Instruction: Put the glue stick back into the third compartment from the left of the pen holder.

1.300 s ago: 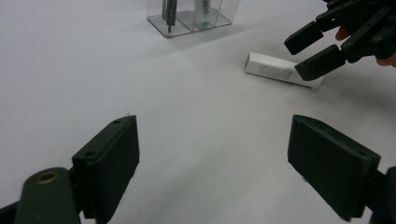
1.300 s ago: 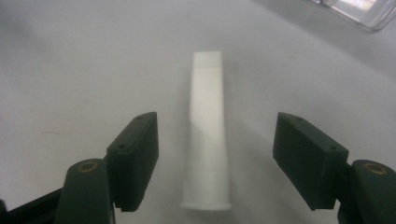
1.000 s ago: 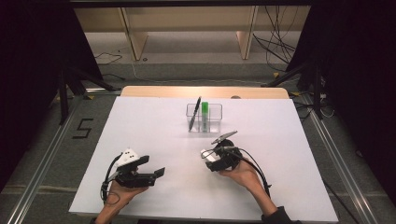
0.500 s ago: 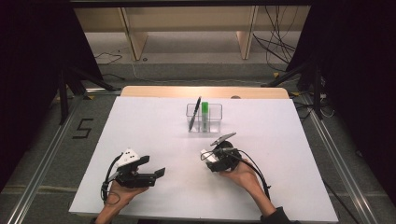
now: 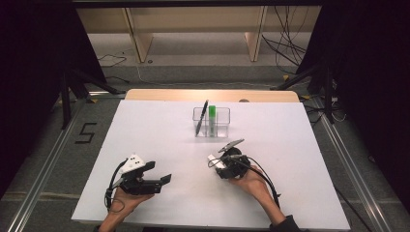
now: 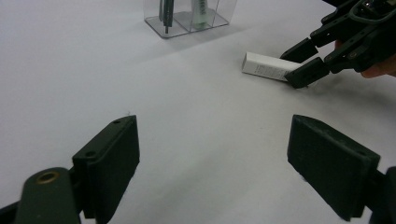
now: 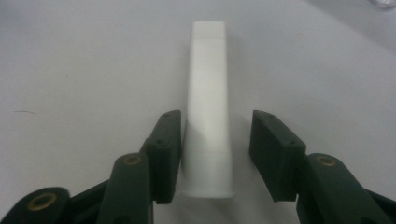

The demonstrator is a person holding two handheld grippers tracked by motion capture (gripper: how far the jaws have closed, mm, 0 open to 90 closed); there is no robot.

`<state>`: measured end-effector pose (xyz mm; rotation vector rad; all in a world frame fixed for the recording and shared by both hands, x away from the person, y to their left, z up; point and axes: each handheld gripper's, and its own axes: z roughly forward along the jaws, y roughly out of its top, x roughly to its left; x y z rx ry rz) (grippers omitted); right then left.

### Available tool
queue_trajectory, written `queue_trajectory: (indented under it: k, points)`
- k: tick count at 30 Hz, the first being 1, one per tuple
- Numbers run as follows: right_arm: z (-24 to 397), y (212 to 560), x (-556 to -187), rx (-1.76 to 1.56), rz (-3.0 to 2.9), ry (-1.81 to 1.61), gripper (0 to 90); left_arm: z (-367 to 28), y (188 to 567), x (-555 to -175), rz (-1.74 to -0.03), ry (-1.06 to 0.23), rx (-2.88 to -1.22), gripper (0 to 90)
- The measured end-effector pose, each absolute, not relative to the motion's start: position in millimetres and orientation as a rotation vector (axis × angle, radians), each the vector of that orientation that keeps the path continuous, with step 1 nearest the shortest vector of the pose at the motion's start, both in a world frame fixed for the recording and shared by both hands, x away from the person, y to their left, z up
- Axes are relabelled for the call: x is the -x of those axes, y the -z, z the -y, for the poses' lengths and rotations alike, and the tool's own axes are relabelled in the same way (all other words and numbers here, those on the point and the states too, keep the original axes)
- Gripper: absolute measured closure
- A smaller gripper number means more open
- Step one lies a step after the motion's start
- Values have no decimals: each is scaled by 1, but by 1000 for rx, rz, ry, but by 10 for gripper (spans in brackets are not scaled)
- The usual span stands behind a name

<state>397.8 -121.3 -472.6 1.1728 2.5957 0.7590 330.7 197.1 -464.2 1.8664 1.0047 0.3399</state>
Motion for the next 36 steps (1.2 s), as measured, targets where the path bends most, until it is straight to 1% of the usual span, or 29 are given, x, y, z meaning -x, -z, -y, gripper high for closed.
queue_trajectory:
  k: [7,13,36]
  points:
    - [119,473,-394,-1159,-2580,-733,591,-197,464,-330,-1002,-342,-1866,167]
    - [117,473,-392,-1146,-2576,-728,660,-197,464,-330,-1001,-343,-1867,167]
    - [117,469,-389,-1075,-2583,-742,678,-197,464,-330,-1002,-344,-1867,169]
